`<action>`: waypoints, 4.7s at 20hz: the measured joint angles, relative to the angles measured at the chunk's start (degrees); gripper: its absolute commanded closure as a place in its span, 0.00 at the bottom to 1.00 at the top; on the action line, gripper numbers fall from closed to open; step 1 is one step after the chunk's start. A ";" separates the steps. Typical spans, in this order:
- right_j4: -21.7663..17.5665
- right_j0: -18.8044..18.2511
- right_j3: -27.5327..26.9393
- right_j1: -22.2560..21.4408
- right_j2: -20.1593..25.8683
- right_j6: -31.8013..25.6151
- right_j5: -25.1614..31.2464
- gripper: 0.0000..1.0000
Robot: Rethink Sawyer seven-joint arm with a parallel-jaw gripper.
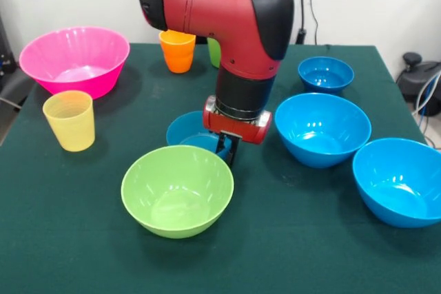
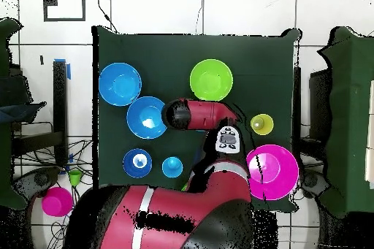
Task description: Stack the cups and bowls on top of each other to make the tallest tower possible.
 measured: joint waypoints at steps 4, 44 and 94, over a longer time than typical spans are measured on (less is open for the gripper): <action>-0.97 -0.02 -1.00 0.25 0.20 0.00 0.00 1.00; -3.55 3.24 0.65 -0.19 -0.15 0.00 0.32 1.00; 1.21 5.29 11.46 -1.45 -4.63 0.00 -12.34 0.00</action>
